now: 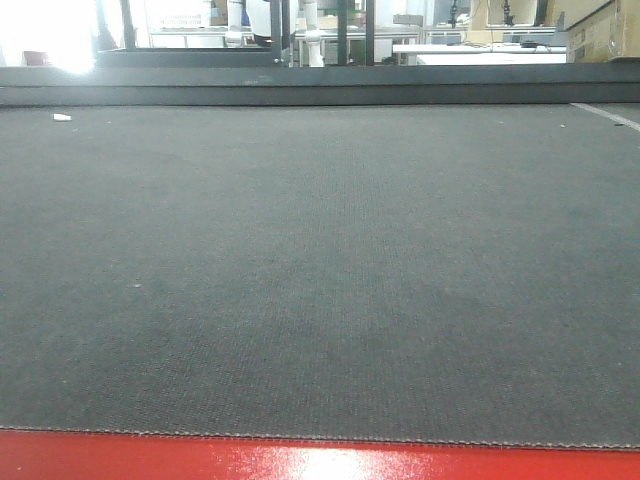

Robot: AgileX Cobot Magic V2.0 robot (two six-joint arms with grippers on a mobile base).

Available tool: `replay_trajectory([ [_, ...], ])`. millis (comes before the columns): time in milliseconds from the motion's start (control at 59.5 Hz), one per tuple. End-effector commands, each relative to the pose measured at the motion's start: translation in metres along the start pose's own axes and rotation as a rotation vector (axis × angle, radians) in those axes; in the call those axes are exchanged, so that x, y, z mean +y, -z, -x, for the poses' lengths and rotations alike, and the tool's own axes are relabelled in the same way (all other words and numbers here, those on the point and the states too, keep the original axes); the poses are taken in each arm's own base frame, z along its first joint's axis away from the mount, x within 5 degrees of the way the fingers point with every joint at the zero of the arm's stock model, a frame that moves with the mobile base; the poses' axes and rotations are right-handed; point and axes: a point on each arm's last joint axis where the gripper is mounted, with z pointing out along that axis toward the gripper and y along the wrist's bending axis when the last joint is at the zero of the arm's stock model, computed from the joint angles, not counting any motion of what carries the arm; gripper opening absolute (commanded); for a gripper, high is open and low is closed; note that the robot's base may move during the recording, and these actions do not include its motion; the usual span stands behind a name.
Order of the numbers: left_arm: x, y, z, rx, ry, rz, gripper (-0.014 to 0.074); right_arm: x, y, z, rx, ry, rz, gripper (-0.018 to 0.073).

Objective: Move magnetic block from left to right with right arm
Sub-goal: 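Hold the red cube in the right gripper while driving away from the table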

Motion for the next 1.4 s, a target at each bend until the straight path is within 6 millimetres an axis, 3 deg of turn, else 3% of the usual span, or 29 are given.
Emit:
replay_trajectory([
  [0, -0.0003, 0.0013, 0.0058, -0.094, 0.004, -0.005, -0.0116, 0.0011, 0.0022, 0.0143, -0.092, 0.013, 0.006, 0.0183],
  [1379, -0.0002, 0.0013, 0.0058, -0.095, 0.004, -0.003, -0.0116, 0.0011, 0.0021, 0.0135, -0.083, 0.012, 0.005, 0.0183],
])
